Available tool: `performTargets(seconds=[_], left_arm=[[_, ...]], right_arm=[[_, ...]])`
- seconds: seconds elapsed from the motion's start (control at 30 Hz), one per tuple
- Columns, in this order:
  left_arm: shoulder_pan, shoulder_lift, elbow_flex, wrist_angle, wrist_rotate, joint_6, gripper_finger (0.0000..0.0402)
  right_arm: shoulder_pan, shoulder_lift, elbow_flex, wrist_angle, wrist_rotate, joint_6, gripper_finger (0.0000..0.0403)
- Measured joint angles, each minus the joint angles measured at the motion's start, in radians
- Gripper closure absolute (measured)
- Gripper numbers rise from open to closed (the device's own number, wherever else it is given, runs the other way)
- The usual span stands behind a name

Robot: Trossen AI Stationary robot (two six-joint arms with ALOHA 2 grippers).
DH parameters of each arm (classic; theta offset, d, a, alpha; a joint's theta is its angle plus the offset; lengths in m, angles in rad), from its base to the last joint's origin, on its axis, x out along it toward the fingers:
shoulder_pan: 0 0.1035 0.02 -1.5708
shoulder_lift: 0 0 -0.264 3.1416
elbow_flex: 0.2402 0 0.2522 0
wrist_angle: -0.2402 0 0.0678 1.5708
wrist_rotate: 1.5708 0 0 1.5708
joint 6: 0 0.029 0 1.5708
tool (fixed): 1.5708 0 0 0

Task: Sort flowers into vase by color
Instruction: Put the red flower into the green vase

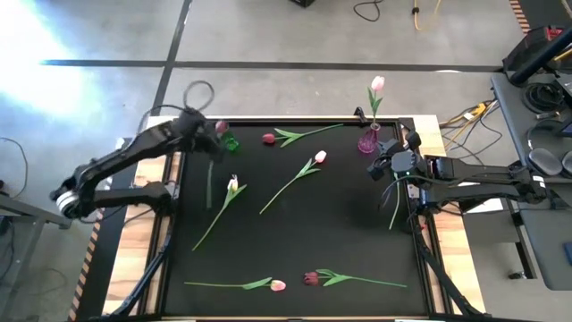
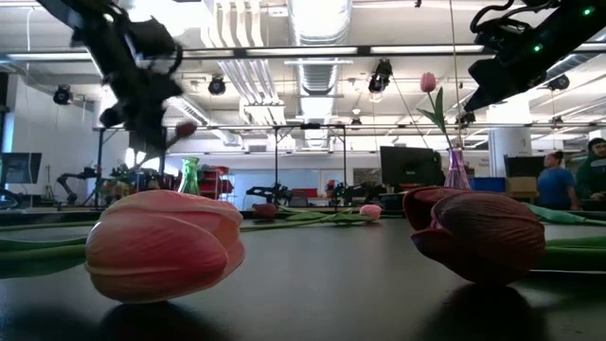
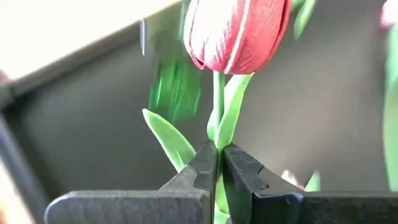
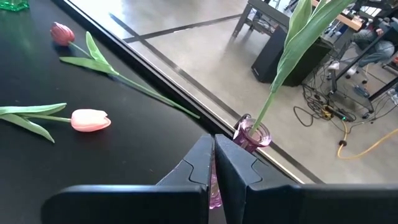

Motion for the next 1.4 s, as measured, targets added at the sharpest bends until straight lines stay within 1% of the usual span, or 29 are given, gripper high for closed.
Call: performTargets(seconds=[0.2, 0.3, 0.43, 0.63, 0.7, 0.77, 0.87, 0.93, 1.1, 1.23, 1.4], left_arm=[[-0.015, -0.179, -0.003, 0.245, 0.000, 0.038, 0.0401], [-0.013, -0.217, 0.019, 0.321, -0.040, 0.077, 0.0401], [-0.014, -0.204, 0.109, 0.339, -0.130, 0.173, 0.0401], [-0.014, -0.117, 0.278, 0.365, -0.140, 0.313, 0.0401], [-0.014, -0.083, 0.316, 0.398, -0.146, 0.367, 0.0401], [-0.013, -0.051, 0.330, 0.426, -0.173, 0.424, 0.0401], [-0.013, -0.014, 0.330, 0.463, -0.202, 0.486, 0.0401], [-0.009, 0.001, 0.317, 0.490, -0.203, 0.507, 0.0401], [-0.007, 0.028, 0.271, 0.538, -0.205, 0.488, 0.0401], [-0.007, 0.023, 0.192, 0.608, -0.209, 0.470, 0.0401], [-0.007, -0.006, 0.069, 0.740, -0.210, 0.454, 0.0401]], right_arm=[[0.000, 0.000, 0.000, 0.000, 0.000, 0.001, 0.0390], [0.000, 0.000, 0.000, 0.002, 0.000, 0.001, 0.0390], [0.000, 0.000, 0.000, 0.008, 0.001, 0.001, 0.0390], [0.000, 0.000, 0.000, 0.012, 0.001, 0.017, 0.0390], [0.000, 0.000, 0.000, 0.016, 0.000, 0.016, 0.0390], [0.000, 0.000, 0.000, 0.018, 0.000, 0.015, 0.0390], [0.000, 0.000, 0.000, 0.023, 0.000, 0.015, 0.0390], [0.000, 0.000, 0.000, 0.023, 0.000, 0.011, 0.0390], [0.000, 0.000, 0.000, 0.023, 0.000, 0.008, 0.0390], [0.000, 0.000, 0.000, 0.023, 0.001, 0.007, 0.0390], [0.000, 0.000, 0.000, 0.023, 0.000, 0.006, 0.0390]])
